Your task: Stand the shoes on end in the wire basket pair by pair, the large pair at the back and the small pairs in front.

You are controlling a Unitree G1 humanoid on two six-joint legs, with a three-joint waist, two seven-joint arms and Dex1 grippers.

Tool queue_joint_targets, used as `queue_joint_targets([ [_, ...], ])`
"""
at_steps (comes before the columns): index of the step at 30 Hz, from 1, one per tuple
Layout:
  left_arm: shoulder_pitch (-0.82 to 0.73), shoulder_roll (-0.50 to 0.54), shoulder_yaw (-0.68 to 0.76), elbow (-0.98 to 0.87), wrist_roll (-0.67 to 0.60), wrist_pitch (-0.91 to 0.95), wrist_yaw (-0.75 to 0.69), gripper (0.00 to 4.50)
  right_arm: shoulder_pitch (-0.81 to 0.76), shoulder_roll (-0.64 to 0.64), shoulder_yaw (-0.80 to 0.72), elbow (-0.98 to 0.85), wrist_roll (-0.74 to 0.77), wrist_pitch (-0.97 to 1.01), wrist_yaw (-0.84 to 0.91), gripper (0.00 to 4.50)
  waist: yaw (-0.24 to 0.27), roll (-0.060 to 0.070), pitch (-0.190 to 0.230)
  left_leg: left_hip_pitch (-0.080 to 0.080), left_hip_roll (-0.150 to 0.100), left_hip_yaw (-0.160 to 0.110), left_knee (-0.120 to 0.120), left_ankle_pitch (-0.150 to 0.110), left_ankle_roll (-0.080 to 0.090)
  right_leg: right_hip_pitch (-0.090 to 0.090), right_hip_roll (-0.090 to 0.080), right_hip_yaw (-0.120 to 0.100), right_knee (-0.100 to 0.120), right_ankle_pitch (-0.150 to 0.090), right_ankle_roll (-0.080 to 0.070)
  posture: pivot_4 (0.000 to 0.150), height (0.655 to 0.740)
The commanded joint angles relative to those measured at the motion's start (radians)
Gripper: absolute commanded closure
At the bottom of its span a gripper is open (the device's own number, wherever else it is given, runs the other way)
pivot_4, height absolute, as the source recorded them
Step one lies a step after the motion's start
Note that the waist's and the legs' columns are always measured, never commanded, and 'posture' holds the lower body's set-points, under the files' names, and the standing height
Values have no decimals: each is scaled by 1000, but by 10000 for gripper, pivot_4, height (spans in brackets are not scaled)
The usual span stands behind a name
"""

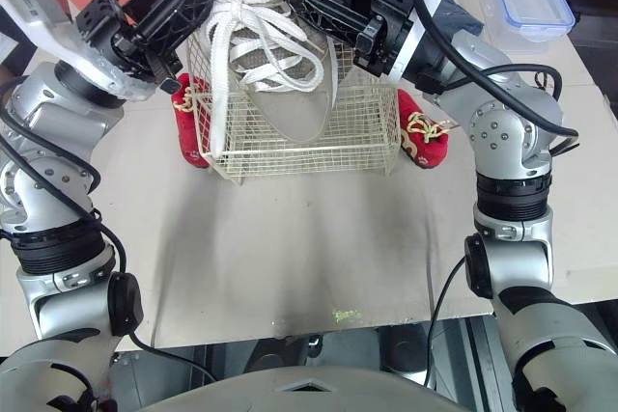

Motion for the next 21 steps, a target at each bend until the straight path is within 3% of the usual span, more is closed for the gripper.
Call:
queue_joint_targets([
  [1, -3, -13, -3, -46, -3, -29, -11, 39120, -33, 8, -10, -39, 27, -8, 21, 33029, 1, 0, 0, 0, 0, 0, 0, 0, 0, 0, 0, 0, 0, 0, 0, 1500, 7400],
  [5, -16, -32, 20, -35, 40, -75, 29, 39918, -46, -1, -20, -26, 39, 0, 31, 20048, -1, 0, 0, 0, 0, 0, 0, 0, 0, 0, 0, 0, 0, 0, 0, 1500, 7400],
  [6, -22, -38, 26, -29, 57, -92, 39, 39953, -47, -4, -21, -26, 37, -5, 37, 13928, -1, 0, 0, 0, 0, 0, 0, 0, 0, 0, 0, 0, 0, 0, 0, 1500, 7400],
  [9, -44, -50, 45, -10, 86, -128, 65, 40468, -39, -19, -22, -30, 22, -26, 56, 1547, 1, 0, 0, 0, 0, 0, 0, 0, 0, 0, 0, 0, 0, 0, 0, 1500, 7400],
  [16, -126, -43, 72, 47, 172, -222, 117, 40934, 1, -100, -36, -68, -36, -87, 85, 0, 2, 0, 0, -1, 0, 0, 1, 0, 0, 0, 0, -1, 0, 0, 0, 1500, 7400],
  [21, -240, -19, 59, 143, 331, -331, 205, 40934, 39, -196, -57, -126, -70, -105, 93, 0, 1, 0, 0, -1, 0, 0, 1, 0, 0, 0, 0, 0, 0, 0, 0, 1500, 7400],
])
